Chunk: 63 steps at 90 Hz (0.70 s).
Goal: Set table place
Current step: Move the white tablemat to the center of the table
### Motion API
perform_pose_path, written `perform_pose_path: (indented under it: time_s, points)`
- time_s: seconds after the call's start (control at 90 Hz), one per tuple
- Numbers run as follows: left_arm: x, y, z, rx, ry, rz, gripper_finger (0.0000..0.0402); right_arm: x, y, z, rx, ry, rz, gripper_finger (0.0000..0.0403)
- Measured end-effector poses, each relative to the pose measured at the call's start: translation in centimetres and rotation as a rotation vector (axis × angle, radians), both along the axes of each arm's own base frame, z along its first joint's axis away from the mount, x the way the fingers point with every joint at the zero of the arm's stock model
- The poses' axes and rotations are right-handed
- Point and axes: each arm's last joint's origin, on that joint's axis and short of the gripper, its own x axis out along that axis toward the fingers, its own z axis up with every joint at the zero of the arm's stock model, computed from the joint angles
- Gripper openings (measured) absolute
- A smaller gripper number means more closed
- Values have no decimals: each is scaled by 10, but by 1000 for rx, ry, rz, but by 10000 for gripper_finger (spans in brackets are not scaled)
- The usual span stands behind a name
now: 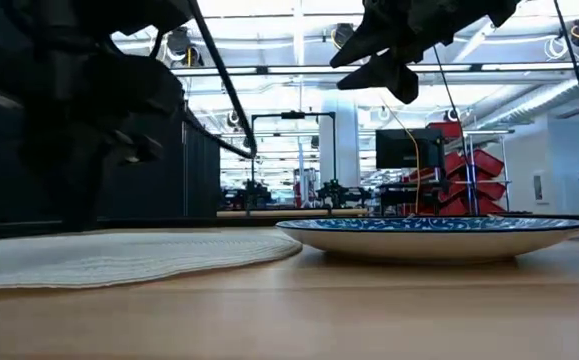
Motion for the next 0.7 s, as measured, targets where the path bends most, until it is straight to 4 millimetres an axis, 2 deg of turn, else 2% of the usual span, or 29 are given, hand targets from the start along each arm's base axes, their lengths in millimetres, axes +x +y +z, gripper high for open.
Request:
perform_pose_path:
  time_s: [0.378, 0.7]
  points:
    - [16, -7, -20, -43, -43, -13, 0, 0, 0, 0, 2, -2, -1, 171]
    - [33, -11, -4, -74, -122, -47, 0, 0, 0, 0, 0, -3, -1, 171]
